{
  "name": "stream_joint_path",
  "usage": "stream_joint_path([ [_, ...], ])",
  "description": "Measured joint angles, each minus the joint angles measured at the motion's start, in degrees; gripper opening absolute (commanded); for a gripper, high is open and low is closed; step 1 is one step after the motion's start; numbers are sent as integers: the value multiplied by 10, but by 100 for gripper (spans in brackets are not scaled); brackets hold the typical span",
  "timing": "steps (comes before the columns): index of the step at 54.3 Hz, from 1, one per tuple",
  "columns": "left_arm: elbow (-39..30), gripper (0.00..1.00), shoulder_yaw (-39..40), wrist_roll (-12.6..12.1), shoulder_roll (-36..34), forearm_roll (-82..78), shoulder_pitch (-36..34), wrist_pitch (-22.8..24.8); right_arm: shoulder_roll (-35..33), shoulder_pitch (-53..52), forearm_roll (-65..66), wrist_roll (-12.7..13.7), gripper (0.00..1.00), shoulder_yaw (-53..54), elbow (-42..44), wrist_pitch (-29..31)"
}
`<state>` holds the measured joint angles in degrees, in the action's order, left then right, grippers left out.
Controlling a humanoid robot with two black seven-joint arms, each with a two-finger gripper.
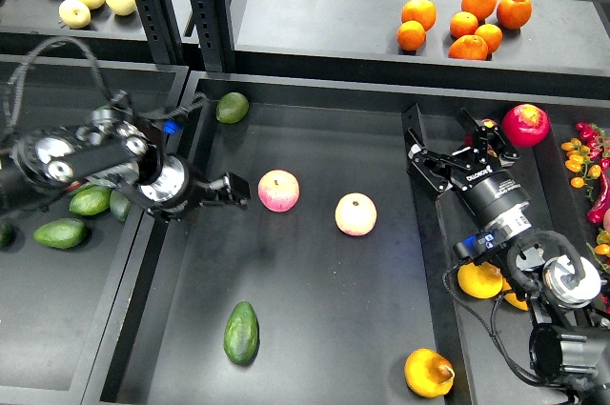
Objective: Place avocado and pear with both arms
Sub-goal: 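Swing the left gripper out, then over the dark green avocado nearest the robot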
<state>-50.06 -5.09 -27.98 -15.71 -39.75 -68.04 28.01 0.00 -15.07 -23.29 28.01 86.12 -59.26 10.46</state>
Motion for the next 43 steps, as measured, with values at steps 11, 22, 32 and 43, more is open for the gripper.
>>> stream_joint_path([
  [11, 16, 100, -52, 0, 43, -2, 0, 0, 0, -4, 0, 0, 100, -1, 1, 0],
  [22, 23, 100, -90, 0, 63, -2, 1, 0, 0, -5, 0, 0, 100, -1, -1, 0],
  [32, 22, 100, -114, 0, 69, -3, 3, 0, 0, -7, 0, 0, 100, -1, -2, 0],
  [43, 23, 100, -121, 0, 77, -3, 9, 0, 0, -8, 0, 0, 100, -1, -1, 1],
])
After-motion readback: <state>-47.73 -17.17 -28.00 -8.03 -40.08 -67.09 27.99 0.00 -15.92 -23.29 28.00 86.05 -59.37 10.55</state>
